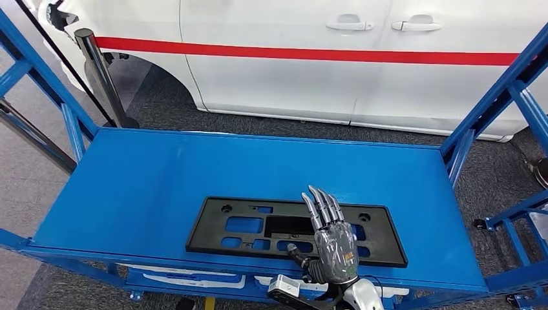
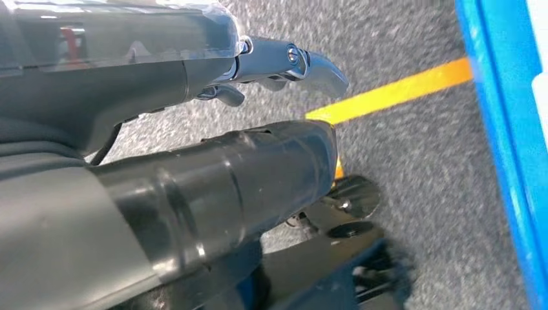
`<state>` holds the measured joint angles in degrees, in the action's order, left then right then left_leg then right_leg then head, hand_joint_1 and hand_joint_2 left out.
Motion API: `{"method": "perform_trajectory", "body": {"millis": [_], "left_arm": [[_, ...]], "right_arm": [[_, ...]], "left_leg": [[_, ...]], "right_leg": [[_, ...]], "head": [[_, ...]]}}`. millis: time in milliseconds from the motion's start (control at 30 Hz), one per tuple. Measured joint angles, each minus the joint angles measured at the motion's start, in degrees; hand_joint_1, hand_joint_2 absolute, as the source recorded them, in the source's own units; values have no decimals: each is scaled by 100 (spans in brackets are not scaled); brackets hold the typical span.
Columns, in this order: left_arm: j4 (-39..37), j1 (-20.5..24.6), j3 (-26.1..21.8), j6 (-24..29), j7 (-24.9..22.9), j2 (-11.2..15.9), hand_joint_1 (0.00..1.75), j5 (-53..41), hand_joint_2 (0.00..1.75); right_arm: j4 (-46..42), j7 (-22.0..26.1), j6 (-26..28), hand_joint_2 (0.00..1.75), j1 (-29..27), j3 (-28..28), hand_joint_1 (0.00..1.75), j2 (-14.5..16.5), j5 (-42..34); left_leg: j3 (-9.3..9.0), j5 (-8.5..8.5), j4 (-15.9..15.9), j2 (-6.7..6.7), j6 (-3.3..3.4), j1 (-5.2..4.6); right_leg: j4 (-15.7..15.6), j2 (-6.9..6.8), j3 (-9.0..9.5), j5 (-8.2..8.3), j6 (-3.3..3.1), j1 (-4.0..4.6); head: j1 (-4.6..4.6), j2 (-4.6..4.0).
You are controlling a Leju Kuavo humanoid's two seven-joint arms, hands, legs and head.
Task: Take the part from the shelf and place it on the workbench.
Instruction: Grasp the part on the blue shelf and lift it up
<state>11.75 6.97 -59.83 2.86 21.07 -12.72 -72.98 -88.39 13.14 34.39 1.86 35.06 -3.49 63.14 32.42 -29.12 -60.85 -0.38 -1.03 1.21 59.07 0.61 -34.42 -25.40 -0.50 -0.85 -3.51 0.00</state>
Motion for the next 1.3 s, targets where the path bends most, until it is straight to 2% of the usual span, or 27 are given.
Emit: {"method": "perform_trajectory", "body": {"millis": [33,67,100,133,233,267,467,500,600,667,833,1067,1233,1300], "left_arm": [[-1,10,4,1,0,1,0,0,0],[-1,15,7,2,-1,2,0,0,0],[-1,19,8,2,-1,4,0,-1,0],[-1,17,10,3,-1,5,0,-2,0],[-1,24,18,2,-1,5,0,-6,0],[-1,27,21,2,0,5,0,-7,0],[-1,28,41,4,-31,6,0,-7,0],[-1,27,43,4,-37,6,0,-7,0],[-1,26,47,8,-45,7,0,-7,0],[-1,26,50,16,-46,7,0,-7,0],[-1,25,55,20,-46,7,0,0,0],[-1,24,57,20,-46,7,0,0,0],[-1,25,122,4,-48,7,0,1,0],[-1,26,135,3,-49,7,0,1,0]], "right_arm": [[0,-15,-21,175,7,5,0,-11,5],[0,-28,-44,175,13,11,0,-22,7],[0,-37,-63,175,17,15,0,-34,7],[0,-42,-73,175,21,19,0,-47,7],[0,-47,-86,175,32,27,0,-81,7],[0,-48,-101,175,33,29,0,-89,2],[0,-48,-256,175,39,61,0,-136,-127],[0,-48,-259,175,39,61,0,-142,-139],[0,-48,-301,175,39,64,0,-166,-160],[-1,-48,-365,175,38,65,0,-194,-173],[-56,-47,-556,175,35,65,0,-347,-165],[-82,-42,-623,175,35,65,0,-405,-166],[-287,31,-1026,175,80,66,0,-853,-183],[-320,50,-1085,175,106,81,0,-938,-176]], "left_leg": [[-35,59,147,0,35,-12],[-32,47,175,-1,83,-31],[-33,83,194,-1,123,-36],[-39,146,202,-5,139,-35],[-44,178,222,-9,159,-44],[-45,179,222,-9,173,-49],[-40,181,221,-7,236,-70],[-38,181,220,-7,241,-72],[-36,178,217,-7,246,-77],[-35,177,216,-7,247,-78],[-36,176,216,-7,245,-75],[-36,176,217,-7,245,-74],[-35,175,220,-7,243,-65],[-35,175,220,-7,242,-64]], "right_leg": [[12,-2,-4,-10,35,2],[12,-3,-8,-9,69,11],[13,-5,-12,-18,76,17],[9,-8,-12,-13,38,23],[-15,-10,0,8,-121,26],[-30,-9,9,11,-124,25],[-86,-10,30,55,-49,10],[-91,-10,31,57,-17,8],[-108,-10,36,58,142,-6],[-110,-11,35,55,192,-10],[-103,-12,27,48,205,-5],[-100,-12,24,48,206,-4],[-82,-12,14,43,203,5],[-77,-11,12,41,201,6]], "head": [[0,0],[1,0],[2,0],[0,0],[0,0],[-1,0],[-1,0],[-1,0],[-1,0],[0,0],[2,0],[2,0],[0,0],[0,0]]}}
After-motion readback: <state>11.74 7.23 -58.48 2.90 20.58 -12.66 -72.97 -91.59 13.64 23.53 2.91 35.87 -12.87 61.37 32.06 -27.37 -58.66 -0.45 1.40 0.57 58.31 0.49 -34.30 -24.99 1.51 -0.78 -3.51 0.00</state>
